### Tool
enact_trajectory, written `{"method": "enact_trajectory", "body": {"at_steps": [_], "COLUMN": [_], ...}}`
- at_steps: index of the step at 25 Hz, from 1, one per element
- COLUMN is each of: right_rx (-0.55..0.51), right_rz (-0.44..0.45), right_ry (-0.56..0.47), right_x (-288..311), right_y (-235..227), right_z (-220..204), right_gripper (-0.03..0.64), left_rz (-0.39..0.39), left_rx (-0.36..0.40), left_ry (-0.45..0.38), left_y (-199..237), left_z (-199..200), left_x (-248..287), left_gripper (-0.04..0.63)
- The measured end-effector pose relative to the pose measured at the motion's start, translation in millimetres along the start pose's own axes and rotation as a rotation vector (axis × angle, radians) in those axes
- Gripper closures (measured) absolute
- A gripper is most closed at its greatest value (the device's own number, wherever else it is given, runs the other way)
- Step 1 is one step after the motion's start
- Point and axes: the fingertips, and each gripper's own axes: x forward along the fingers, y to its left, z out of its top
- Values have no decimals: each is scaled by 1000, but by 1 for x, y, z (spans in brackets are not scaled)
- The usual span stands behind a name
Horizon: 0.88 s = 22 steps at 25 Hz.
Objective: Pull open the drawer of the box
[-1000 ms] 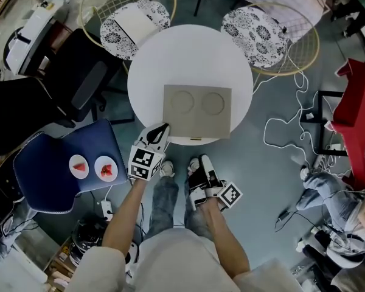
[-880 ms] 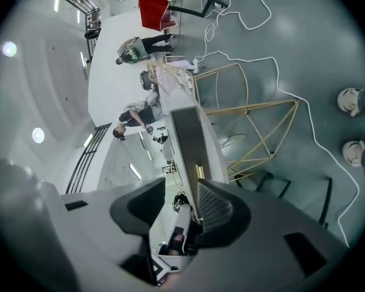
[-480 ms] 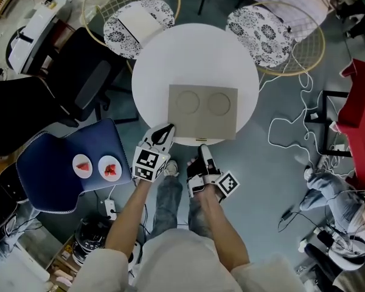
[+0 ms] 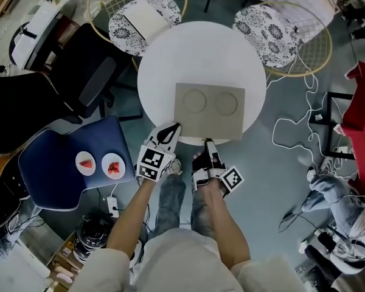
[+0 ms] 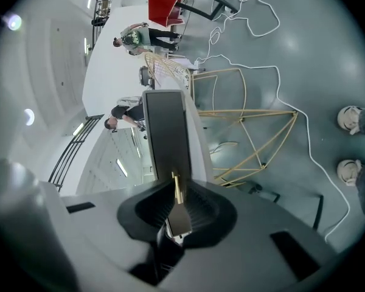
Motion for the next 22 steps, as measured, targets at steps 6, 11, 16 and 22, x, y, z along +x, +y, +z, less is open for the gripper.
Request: {"method": "enact_trajectory", "body": {"at_steps": [6,11,16,22], "right_rx": [-21,-15,-1,10], "right_rz": [13,22,32,20], "right_ry": [-5,-3,4,5], "right_x": [0,-7,-24,-54], "right_y": [1,1,-5,-16], "right_z": [-1,-4,-9,-21], "right_gripper": [578,580,580,580], "left_rz": [-5,-4,-10,-12], "left_rx": [-2,-9,-14,-26], "left_ry": [-1,-1,12,20], "left_y": [1,0,0,2], "left_z": [-1,0,-1,-2], "left_x": [-1,-2,1,-1], "left_gripper": [583,584,584,583]}}
